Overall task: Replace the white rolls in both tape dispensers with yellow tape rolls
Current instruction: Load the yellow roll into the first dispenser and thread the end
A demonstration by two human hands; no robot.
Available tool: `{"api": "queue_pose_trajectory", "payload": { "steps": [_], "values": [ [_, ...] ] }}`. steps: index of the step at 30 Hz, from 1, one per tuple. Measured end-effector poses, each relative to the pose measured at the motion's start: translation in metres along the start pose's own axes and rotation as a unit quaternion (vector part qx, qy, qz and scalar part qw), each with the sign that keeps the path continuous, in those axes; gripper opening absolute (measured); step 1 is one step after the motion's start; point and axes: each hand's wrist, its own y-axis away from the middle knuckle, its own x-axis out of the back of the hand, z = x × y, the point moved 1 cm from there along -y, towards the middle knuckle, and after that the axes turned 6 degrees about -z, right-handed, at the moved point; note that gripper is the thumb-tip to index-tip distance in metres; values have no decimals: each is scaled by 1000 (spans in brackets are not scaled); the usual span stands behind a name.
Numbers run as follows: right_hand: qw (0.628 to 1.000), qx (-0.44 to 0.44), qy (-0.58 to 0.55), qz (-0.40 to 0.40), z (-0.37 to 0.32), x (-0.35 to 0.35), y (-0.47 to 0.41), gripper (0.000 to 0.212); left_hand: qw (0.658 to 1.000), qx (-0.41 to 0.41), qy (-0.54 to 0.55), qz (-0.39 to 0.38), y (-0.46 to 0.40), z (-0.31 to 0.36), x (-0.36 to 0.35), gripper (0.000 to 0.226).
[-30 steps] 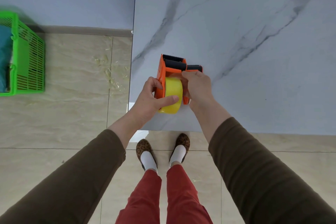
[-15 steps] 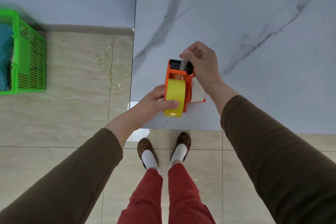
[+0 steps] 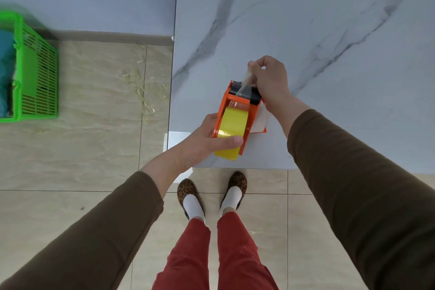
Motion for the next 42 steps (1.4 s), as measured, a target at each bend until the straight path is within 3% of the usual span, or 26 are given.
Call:
{"api": "queue_pose_trajectory", "payload": {
  "steps": [2, 4, 8, 10, 13, 16, 21, 25, 30, 35, 39, 42],
  "values": [
    [998, -40, -33, -22, -1, 1, -3, 19, 1000, -4, 4, 1, 3, 2, 0, 49],
    [991, -95, -80, -58, -2, 1, -6, 17, 1000, 2, 9, 15, 3, 2, 4, 87],
    [941, -169, -215, -200, -8, 1, -8, 4, 997, -38, 28, 62, 5, 1, 12, 81],
    [907, -198, -263, -264, -10, -7, -6, 12, 994, -61, 29, 86, 5, 3, 16, 77],
    [862, -228, -329, -311, -13, -23, 0, 18, 990, -68, 47, 112, 5, 9, 19, 86],
    [844, -212, -354, -342, -11, -36, 9, 18, 987, -73, 67, 125, 6, 9, 24, 88],
    [833, -218, -375, -345, 3, -67, 27, 14, 982, -64, 117, 137, 17, -2, 30, 88],
    [827, -243, -380, -336, 21, -91, 37, 31, 976, -64, 165, 124, 26, -12, 34, 85],
    [826, -231, -387, -338, 27, -109, 56, 40, 962, -33, 221, 154, 21, -14, 43, 48],
    [751, -260, -533, -289, 50, -121, 67, 87, 973, 44, 127, 188, 1, -8, 58, 42],
    [759, -249, -544, -257, 46, -126, 62, 62, 968, 53, 120, 212, -19, -12, 68, 51],
    [782, -268, -518, -219, 42, -129, 54, 60, 966, 50, 122, 221, -32, -12, 76, 68]
  ]
}}
